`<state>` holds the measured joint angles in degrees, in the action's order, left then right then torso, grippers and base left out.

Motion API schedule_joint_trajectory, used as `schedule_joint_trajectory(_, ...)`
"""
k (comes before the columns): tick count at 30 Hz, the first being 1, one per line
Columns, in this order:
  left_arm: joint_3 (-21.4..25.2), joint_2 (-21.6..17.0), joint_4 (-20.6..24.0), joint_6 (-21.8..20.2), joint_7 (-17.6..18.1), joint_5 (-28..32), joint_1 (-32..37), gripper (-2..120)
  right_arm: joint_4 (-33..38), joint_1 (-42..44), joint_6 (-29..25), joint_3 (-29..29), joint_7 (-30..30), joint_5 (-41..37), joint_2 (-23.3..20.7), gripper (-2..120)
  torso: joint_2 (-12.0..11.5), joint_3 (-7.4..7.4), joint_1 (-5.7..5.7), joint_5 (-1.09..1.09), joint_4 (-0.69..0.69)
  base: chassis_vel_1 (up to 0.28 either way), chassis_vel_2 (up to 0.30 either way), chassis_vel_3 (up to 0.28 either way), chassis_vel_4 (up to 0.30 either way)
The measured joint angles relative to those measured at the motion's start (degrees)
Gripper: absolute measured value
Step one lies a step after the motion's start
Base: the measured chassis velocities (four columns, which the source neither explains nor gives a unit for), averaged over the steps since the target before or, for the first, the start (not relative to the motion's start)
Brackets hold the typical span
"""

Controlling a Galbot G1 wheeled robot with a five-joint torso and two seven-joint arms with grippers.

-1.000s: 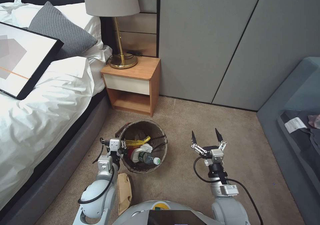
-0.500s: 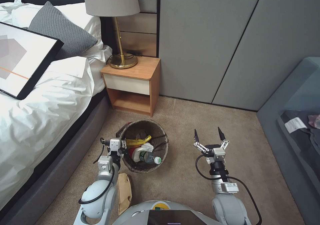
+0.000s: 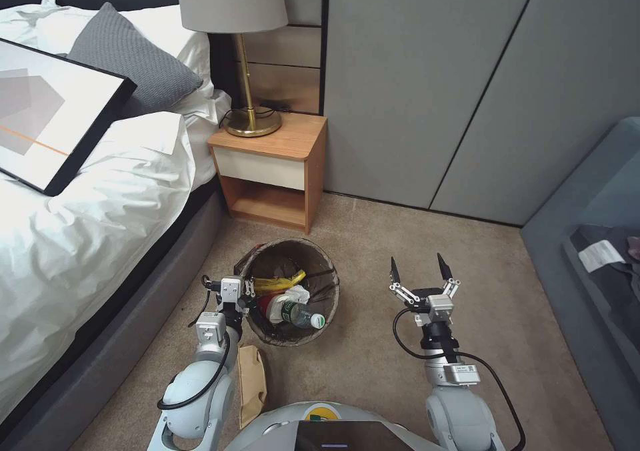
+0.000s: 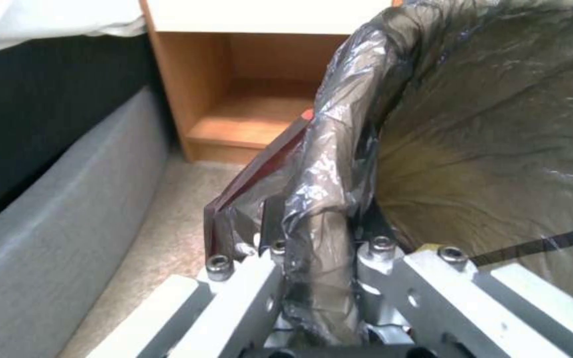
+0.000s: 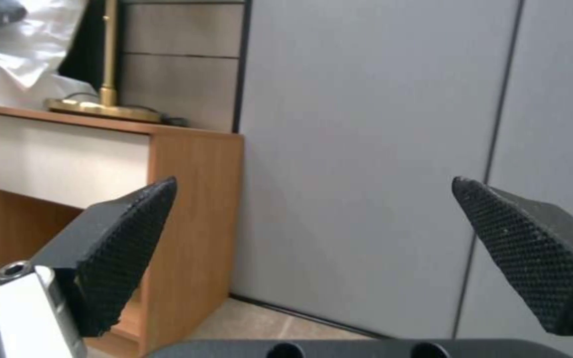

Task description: Pick up the trash bin, then pick up the garbage from the floor and place it into the trash bin.

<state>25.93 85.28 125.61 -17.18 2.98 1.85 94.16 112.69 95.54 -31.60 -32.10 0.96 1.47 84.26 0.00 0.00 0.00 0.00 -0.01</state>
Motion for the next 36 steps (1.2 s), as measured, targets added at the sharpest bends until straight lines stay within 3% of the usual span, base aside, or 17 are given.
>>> schedule_joint_trajectory(30,0.0,0.2,-0.1,0.4,-0.6,-0.3,0.2,3,0.1,-1.1,0.2,-0.1,-0.8,-0.4,0.0,98,0.0,0.00,0.00,0.00,0.02,0.103,0.098,0.099,0.097)
schedule_joint_trajectory(36,-0.2,0.2,-0.3,0.7,-0.8,-0.4,0.1,3,0.1,-1.4,0.3,-0.2,-1.2,-0.6,0.0,98,0.0,0.00,0.00,0.00,-0.02,0.000,0.000,0.000,0.000)
